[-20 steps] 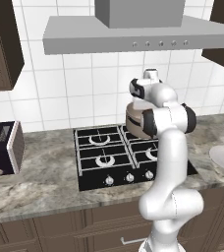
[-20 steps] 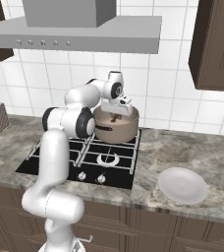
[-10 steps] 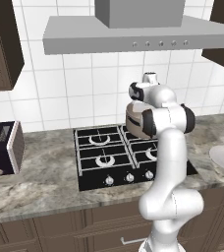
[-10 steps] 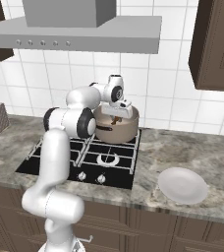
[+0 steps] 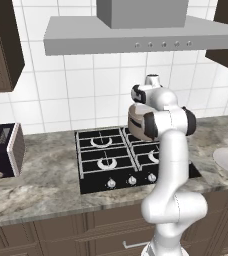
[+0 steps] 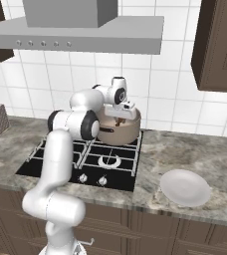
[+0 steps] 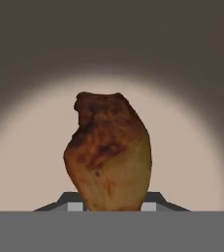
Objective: Retrieve the frozen meat and place it in the pot on a burner. Then turn the burner on.
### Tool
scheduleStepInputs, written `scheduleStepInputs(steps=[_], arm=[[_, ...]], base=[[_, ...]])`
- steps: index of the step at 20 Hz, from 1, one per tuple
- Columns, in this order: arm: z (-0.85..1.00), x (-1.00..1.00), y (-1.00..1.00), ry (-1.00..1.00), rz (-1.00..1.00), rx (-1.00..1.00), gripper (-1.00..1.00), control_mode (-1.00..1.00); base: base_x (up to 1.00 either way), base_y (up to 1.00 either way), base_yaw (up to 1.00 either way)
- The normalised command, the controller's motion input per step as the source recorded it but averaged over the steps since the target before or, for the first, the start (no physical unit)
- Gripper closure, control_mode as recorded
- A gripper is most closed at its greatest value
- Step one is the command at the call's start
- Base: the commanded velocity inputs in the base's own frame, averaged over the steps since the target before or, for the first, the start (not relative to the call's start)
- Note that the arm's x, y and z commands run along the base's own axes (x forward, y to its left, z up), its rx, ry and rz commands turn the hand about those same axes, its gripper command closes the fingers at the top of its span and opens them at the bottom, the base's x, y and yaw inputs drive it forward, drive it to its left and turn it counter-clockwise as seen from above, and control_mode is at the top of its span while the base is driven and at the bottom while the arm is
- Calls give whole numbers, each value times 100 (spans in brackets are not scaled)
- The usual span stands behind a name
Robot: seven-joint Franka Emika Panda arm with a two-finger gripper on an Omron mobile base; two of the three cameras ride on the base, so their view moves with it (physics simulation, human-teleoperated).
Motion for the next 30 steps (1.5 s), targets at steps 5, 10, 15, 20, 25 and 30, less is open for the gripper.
scheduleStepInputs(steps=[5, 10, 15, 20, 25, 30], arm=[[-5, 9, 0, 0, 3, 0, 100, -100], [-15, 4, 0, 2, 1, 0, 100, -100], [-19, 6, 0, 4, 1, 0, 100, -100], [-23, 5, 0, 3, 1, 0, 100, -100], [-13, 4, 0, 2, 2, 0, 100, -100], [0, 0, 0, 0, 3, 0, 100, -100]], base=[[0, 0, 0], [0, 0, 0], [0, 0, 0], [0, 0, 0], [0, 0, 0], [0, 0, 0]])
